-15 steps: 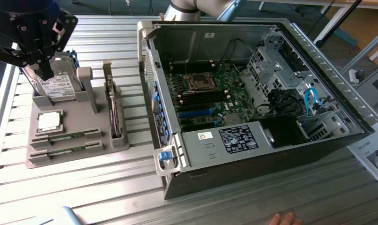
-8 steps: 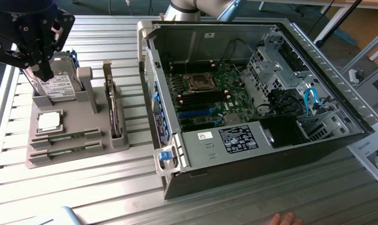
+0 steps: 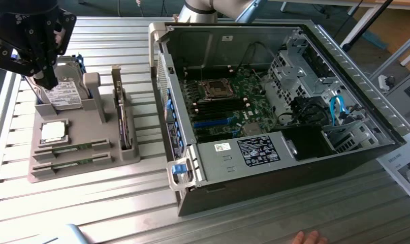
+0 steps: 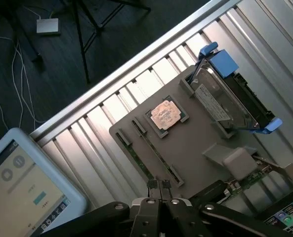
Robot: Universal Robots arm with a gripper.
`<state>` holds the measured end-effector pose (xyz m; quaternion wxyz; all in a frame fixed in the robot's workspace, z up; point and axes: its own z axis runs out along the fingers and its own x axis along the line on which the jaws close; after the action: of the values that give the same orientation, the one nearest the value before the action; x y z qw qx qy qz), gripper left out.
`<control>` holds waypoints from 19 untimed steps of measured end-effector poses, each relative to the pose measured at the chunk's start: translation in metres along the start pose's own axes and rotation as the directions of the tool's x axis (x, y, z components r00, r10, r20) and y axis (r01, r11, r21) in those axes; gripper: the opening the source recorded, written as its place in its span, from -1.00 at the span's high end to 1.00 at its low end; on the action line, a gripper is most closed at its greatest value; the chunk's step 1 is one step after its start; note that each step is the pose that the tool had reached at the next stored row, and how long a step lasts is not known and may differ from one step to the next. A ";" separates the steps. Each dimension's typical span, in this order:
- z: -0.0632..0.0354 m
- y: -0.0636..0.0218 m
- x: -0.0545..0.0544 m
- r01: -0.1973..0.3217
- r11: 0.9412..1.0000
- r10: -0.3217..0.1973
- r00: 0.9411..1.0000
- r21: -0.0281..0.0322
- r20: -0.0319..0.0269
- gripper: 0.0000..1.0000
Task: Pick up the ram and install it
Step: 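Pick up the ram and move it above insertion slot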
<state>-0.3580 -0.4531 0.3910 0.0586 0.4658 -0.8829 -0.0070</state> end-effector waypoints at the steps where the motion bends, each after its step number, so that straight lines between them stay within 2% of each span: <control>1: 0.0000 0.0000 0.000 0.017 1.000 -0.017 1.000 0.001 -0.002 0.80; 5: 0.0000 0.0000 0.000 0.068 0.998 -0.068 0.998 0.005 -0.006 0.80; 9: 0.0000 0.0000 0.000 0.078 0.997 -0.078 0.997 0.005 -0.006 0.80; 10: -0.0001 0.0001 0.000 0.078 0.997 -0.078 0.997 0.003 -0.002 0.80; 11: 0.0000 0.0001 0.000 0.080 0.997 -0.080 0.997 -0.002 0.007 0.80; 12: 0.0000 0.0000 0.000 0.082 0.997 -0.082 0.996 -0.010 0.021 0.80; 13: 0.0000 0.0000 0.000 0.084 0.996 -0.083 0.996 -0.016 0.030 0.80; 14: 0.0000 0.0001 0.000 0.084 0.996 -0.083 0.996 -0.017 0.034 0.80; 15: 0.0000 0.0001 0.000 0.085 0.996 -0.085 0.996 -0.018 0.034 0.80; 19: 0.0000 -0.0001 0.000 0.129 0.992 -0.128 0.991 -0.018 0.028 0.80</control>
<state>-0.3580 -0.4532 0.3909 0.0506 0.5208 -0.8518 -0.0256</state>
